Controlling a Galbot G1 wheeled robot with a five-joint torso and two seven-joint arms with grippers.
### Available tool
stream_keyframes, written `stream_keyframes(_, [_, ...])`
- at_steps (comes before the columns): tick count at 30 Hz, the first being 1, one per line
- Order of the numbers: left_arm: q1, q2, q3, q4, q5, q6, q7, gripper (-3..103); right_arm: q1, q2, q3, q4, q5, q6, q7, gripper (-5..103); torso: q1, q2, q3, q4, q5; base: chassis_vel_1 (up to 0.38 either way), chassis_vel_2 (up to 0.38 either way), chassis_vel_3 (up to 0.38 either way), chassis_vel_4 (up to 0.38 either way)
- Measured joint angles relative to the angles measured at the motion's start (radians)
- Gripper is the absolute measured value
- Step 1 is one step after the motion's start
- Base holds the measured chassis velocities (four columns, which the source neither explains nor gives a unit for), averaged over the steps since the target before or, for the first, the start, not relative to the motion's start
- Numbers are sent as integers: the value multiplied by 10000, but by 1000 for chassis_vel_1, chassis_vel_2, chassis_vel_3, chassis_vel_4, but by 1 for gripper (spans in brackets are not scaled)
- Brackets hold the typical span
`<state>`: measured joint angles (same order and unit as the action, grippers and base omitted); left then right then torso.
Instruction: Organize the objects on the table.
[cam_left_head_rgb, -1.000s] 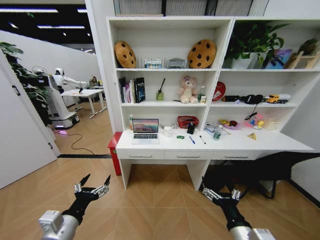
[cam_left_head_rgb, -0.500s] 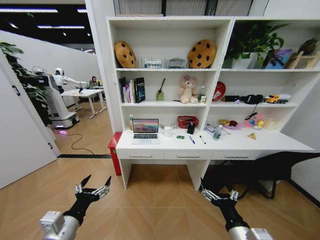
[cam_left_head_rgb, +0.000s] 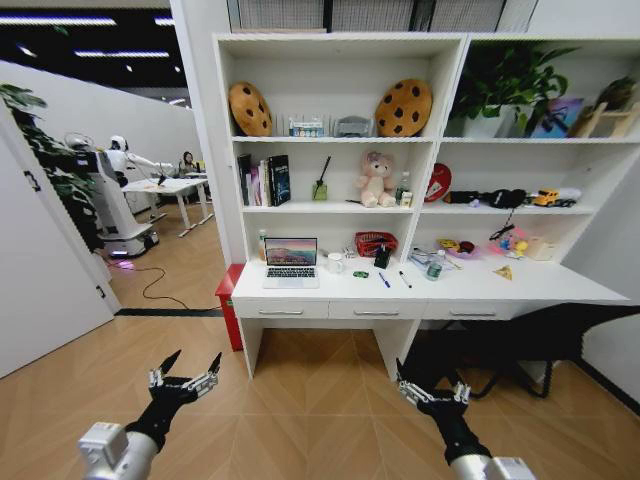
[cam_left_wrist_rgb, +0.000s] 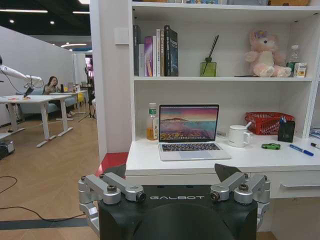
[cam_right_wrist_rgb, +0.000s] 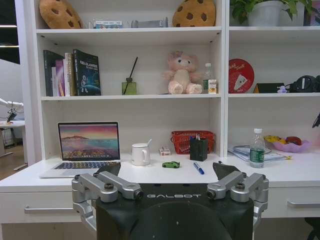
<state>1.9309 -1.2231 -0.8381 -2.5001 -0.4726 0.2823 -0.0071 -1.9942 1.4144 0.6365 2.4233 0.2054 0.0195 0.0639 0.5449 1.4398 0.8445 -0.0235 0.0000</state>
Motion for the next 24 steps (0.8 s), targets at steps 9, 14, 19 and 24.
stream_keyframes(9, [-1,-35,8,1,0,0,3,97,-16,-6,72,-4,11,111,-63,100,-2,2,-1,0,0,-19,17,16,-25])
stream_keyframes(14, [11,-69,6,0,3,0,4,97,-30,-3,85,-3,3,163,-73,100,-3,2,-1,2,1,-121,121,135,-140])
stream_keyframes(19, [15,-97,14,1,34,1,11,97,-31,-8,80,-2,1,184,-80,100,1,0,1,-2,1,-210,200,197,-242])
stream_keyframes(24, [16,-99,12,3,56,1,13,97,-17,-20,40,-1,14,239,-84,100,1,0,1,1,-2,-268,251,277,-287])
